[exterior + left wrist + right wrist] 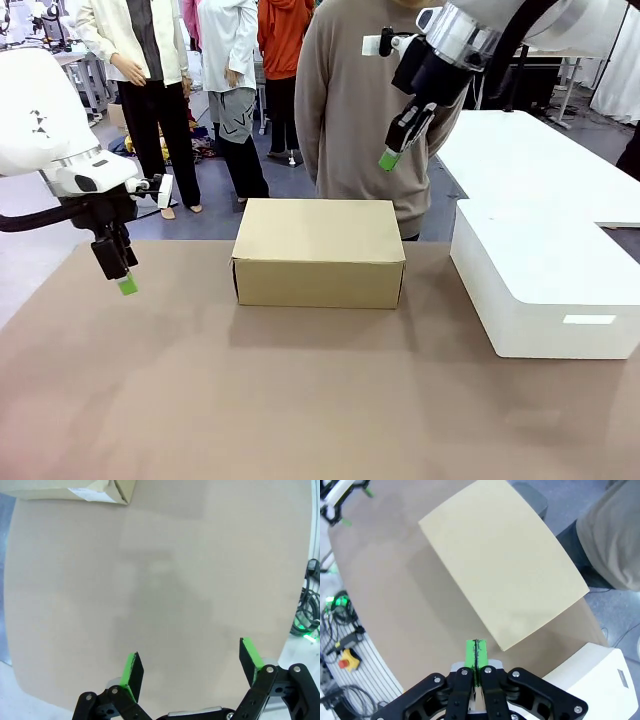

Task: Pack the shoes into the box.
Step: Press down on the lid of the Shoes Box.

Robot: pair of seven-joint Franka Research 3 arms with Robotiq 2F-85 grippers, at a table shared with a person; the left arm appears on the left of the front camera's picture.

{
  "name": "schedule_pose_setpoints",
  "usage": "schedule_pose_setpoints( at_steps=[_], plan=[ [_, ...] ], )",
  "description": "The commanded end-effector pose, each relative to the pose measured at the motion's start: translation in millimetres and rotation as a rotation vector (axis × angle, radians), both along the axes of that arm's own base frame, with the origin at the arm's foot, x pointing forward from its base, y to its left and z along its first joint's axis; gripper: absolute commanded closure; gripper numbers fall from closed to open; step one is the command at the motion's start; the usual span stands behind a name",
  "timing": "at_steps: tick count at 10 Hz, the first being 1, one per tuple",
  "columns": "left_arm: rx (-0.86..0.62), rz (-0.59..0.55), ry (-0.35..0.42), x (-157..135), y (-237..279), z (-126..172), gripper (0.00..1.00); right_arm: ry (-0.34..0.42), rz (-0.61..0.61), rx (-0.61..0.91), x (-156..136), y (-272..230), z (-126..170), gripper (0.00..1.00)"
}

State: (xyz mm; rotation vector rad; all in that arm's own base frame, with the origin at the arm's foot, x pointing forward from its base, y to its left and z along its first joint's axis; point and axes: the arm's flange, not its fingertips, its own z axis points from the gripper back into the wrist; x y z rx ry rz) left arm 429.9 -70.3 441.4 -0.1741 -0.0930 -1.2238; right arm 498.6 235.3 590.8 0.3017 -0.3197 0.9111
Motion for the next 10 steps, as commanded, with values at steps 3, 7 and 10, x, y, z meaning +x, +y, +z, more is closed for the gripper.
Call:
schedule_pose_setpoints(
  at_steps=[3, 7, 10],
  plan=[
    [0.006, 0.005, -0.006, 0.6, 1.7, 1.5, 0.00, 0.052, -0.269, -0.084, 89.0, 54.8, -9.9, 1.00],
    [0.006, 0.005, -0.006, 0.6, 1.7, 1.5, 0.00, 0.073, -0.372, -0.093, 142.7, 80.0, -58.4, 1.00],
    [0.006, 0.005, -0.006, 0.6, 1.7, 1.5, 0.00, 0.109, -0.348, -0.077, 171.2, 94.6, -101.6, 1.00]
  ],
)
